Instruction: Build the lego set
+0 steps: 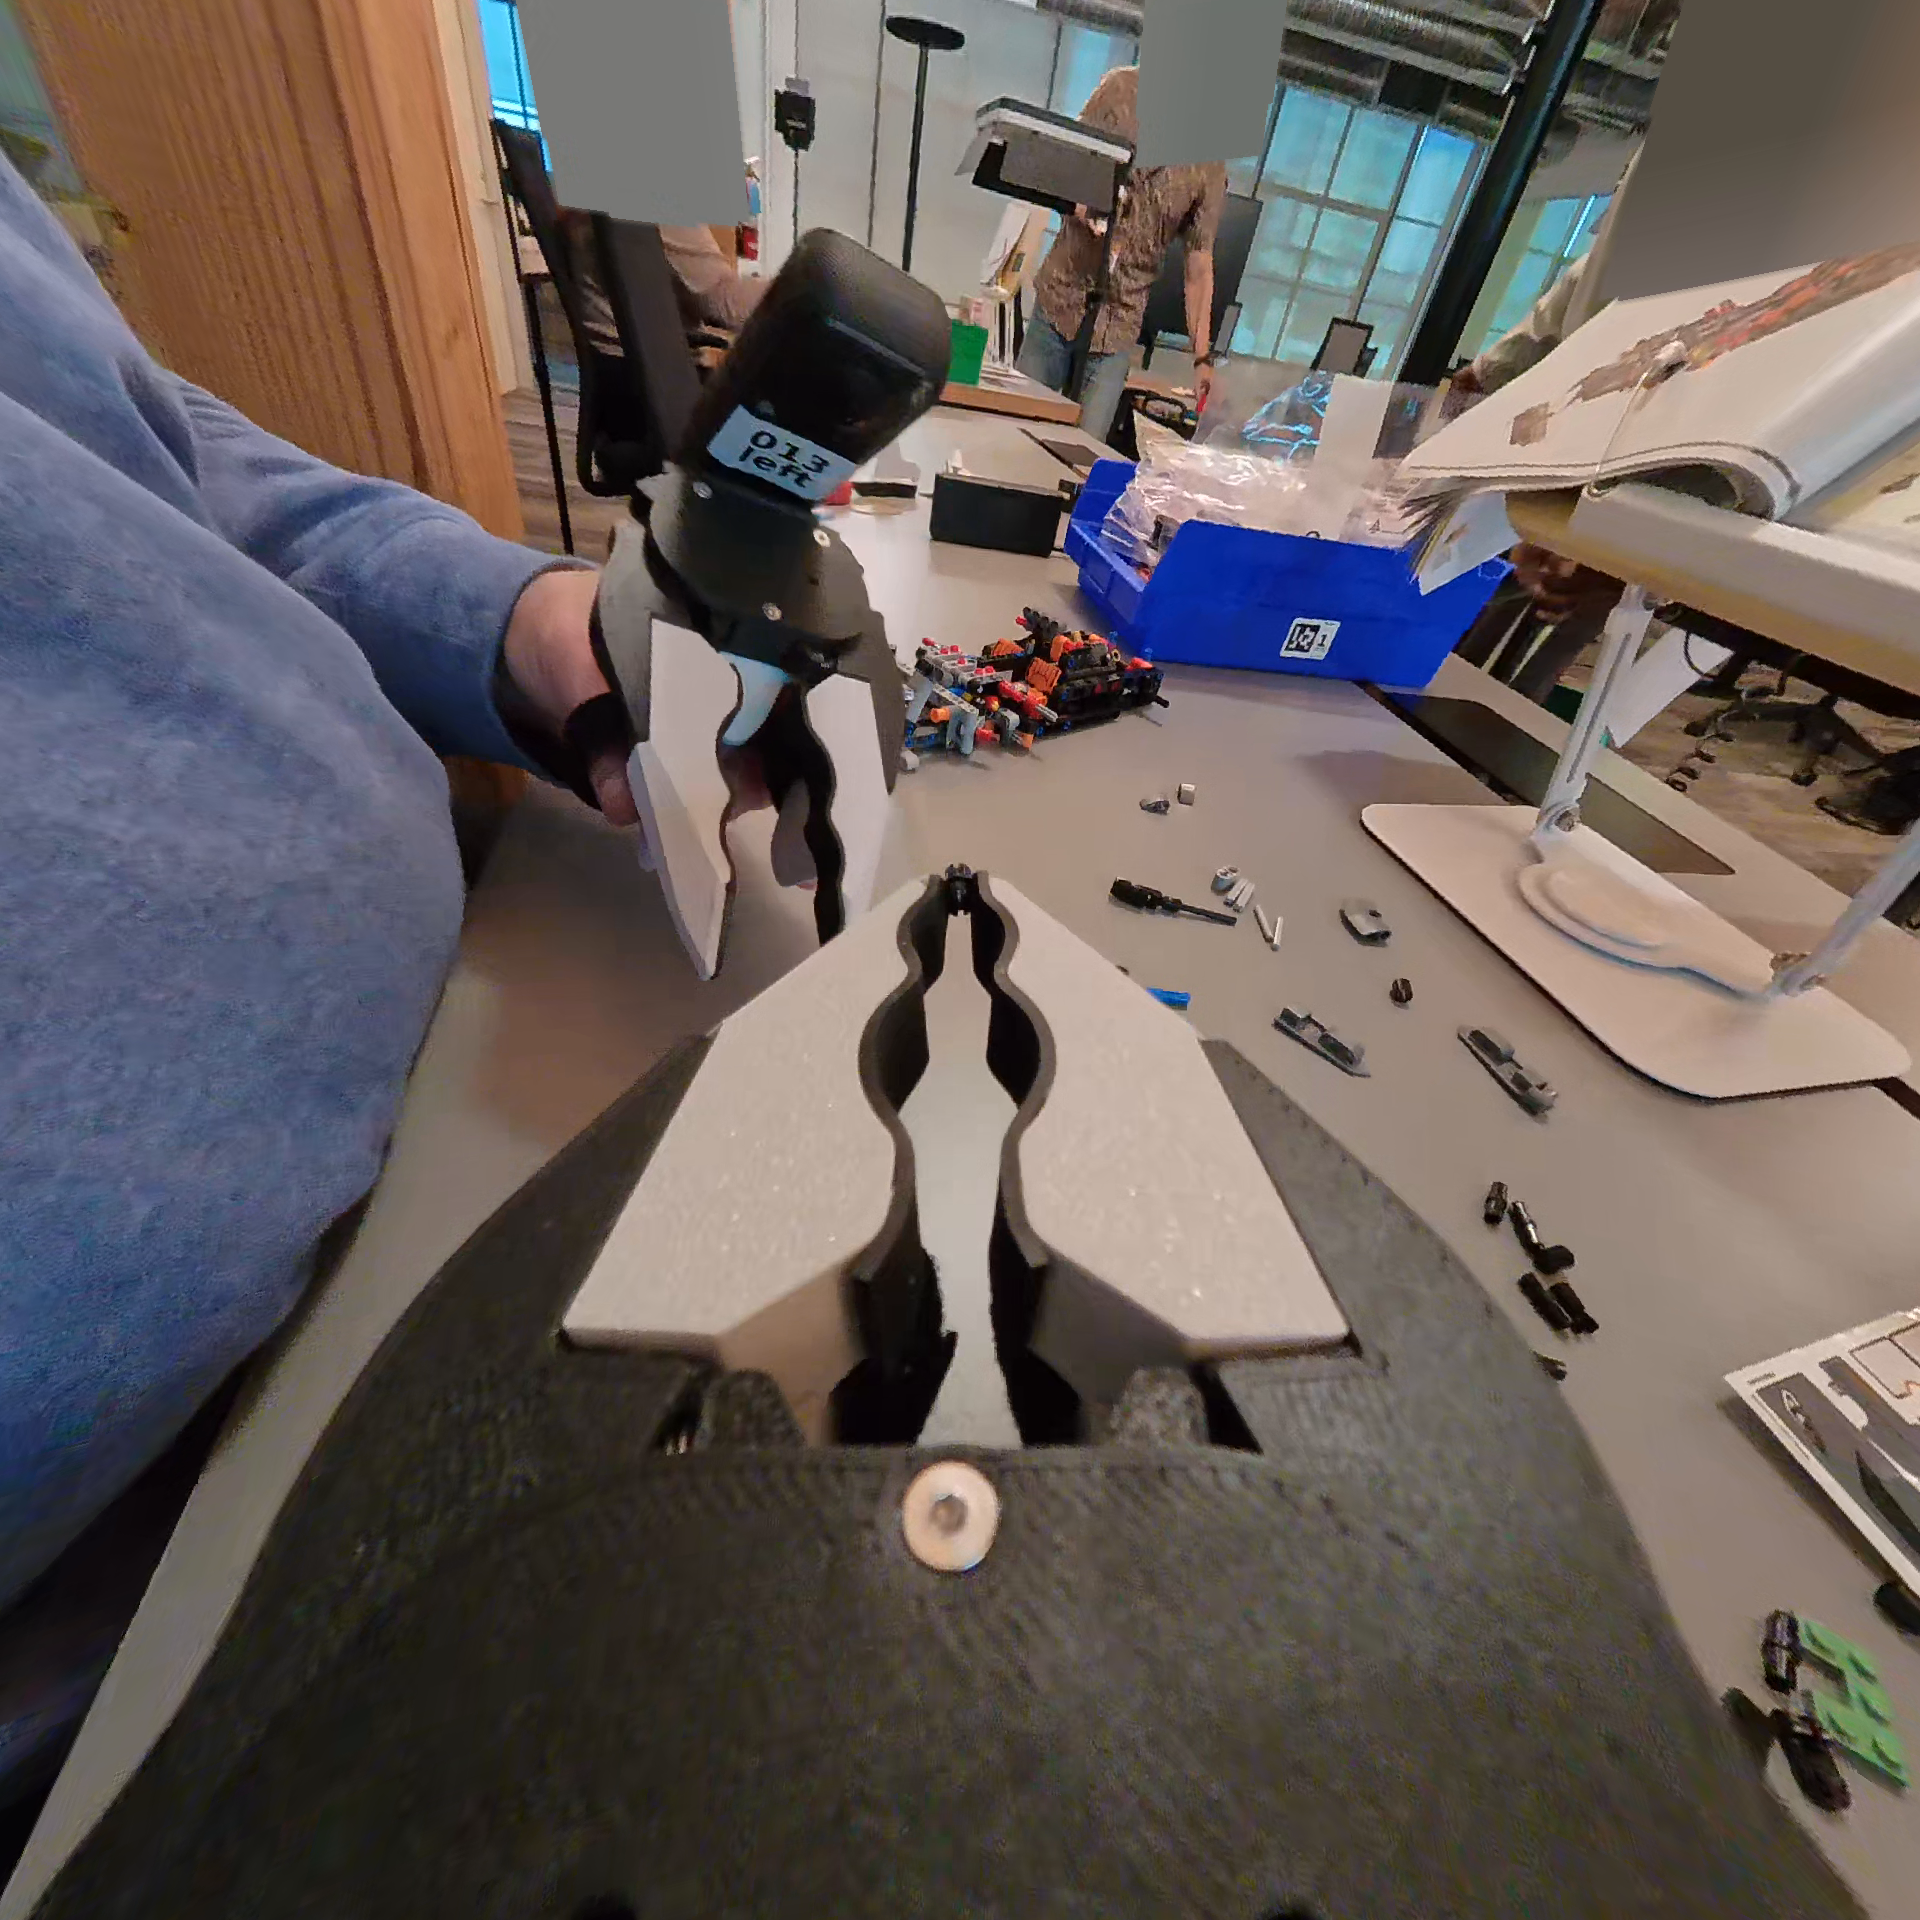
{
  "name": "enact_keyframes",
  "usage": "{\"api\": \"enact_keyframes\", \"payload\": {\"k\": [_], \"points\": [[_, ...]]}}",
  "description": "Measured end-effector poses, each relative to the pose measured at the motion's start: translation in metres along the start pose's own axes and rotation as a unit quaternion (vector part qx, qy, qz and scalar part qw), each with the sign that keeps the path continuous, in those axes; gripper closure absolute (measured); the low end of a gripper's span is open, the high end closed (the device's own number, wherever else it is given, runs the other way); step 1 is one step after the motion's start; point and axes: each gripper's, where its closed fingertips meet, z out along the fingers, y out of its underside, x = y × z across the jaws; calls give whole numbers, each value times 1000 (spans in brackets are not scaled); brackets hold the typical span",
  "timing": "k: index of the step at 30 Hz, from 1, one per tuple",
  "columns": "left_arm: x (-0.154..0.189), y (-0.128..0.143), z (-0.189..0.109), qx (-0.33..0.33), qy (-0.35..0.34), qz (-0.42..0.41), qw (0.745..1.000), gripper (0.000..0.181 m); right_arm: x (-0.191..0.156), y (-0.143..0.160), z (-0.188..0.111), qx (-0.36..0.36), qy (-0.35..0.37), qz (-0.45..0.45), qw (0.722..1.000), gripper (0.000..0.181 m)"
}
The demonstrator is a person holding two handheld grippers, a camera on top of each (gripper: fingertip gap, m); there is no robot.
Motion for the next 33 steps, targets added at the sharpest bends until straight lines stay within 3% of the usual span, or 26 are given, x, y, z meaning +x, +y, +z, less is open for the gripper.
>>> {"api": "enact_keyframes", "payload": {"k": [15, 33], "points": [[1, 21, -5, -32, -88, 51, 994, 143, 2, 6, 2, -10, -3, 8, 1000, 180], [16, 40, 18, -93, -86, 115, 985, 144, 0, 8, 3, -13, -12, 17, 1000, 179]]}}
